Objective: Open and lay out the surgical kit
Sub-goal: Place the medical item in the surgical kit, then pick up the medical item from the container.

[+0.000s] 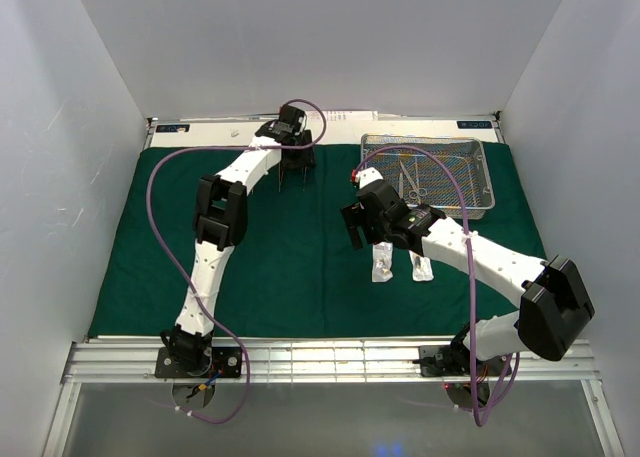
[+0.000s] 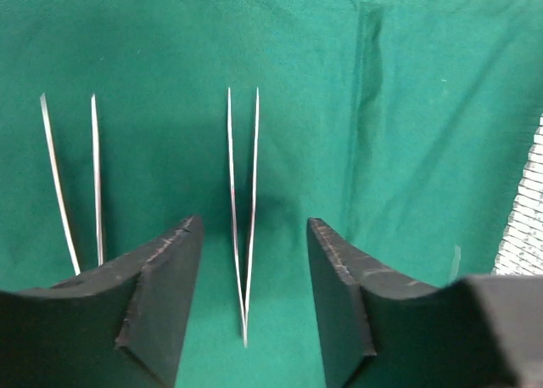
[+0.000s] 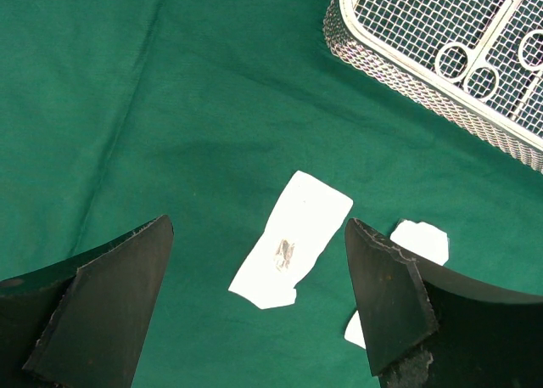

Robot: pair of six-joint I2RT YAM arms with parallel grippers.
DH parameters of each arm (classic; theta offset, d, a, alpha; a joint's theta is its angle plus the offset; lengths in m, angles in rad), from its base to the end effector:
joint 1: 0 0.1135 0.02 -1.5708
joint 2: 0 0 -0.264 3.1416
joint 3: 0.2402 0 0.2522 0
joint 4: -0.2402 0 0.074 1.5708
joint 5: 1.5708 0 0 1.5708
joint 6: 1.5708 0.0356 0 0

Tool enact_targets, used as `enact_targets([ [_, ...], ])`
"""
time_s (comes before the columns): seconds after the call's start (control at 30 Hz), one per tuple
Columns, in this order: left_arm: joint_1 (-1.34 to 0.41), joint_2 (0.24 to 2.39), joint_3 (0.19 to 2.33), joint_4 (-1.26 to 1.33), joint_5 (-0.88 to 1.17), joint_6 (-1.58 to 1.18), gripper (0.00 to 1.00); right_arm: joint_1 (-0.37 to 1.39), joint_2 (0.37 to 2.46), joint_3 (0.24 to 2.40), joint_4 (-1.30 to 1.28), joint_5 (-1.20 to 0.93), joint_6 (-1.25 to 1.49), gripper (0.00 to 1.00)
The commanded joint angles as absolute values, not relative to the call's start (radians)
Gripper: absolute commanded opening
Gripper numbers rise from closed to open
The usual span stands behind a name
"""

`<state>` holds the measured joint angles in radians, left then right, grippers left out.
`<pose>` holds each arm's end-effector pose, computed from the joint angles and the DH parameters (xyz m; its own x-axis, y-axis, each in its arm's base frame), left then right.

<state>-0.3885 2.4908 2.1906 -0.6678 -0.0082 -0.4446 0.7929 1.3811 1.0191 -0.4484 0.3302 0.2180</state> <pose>0.5035 -0.2058 0.1680 -0.8493 -0.1171 -0.5147 0.0102 0.9713 -0.2378 0.2151 0.2019 0.2641 -0.6083 -0.3259 -0.7237 -0.3949 0.9152 -0.0803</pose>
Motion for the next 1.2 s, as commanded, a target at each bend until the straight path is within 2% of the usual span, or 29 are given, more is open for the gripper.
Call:
enact_targets([
  [0.0, -0.387, 2.333, 2.183, -0.683, -0.015, -0.479, 0.64, 0.790, 1.351, 1.054, -0.443, 0.327, 0.222, 0.88],
  [0.4, -0.387, 2.168, 2.108, -0.696, -0.006, -0.483, 0.77, 0.779, 1.302, 1.061, -0.431, 0.379, 0.218, 0.88],
  [0.43, -0.387, 2.152, 2.099, -0.703, -0.026, -0.479, 0.81, 0.764, 1.295, 1.065, -0.433, 0.382, 0.213, 0.88],
  [0.5, -0.387, 2.099, 2.065, -0.716, -0.050, -0.456, 0.84, 0.740, 1.289, 1.077, -0.431, 0.382, 0.204, 0.88],
  [0.53, -0.387, 2.077, 2.050, -0.722, -0.083, -0.450, 0.89, 0.709, 1.286, 1.081, -0.431, 0.380, 0.199, 0.88],
  [0.63, -0.385, 1.982, 1.981, -0.736, -0.147, -0.417, 0.98, 0.631, 1.289, 1.112, -0.431, 0.376, 0.175, 0.88],
  [0.9, -0.379, 1.708, 1.708, -0.739, -0.213, -0.399, 0.98, 0.388, 1.415, 1.226, -0.417, 0.282, 0.117, 0.82],
  [1.17, -0.377, 1.565, 1.493, -0.739, -0.219, -0.414, 0.98, 0.215, 1.612, 1.341, -0.400, 0.152, 0.091, 0.72],
])
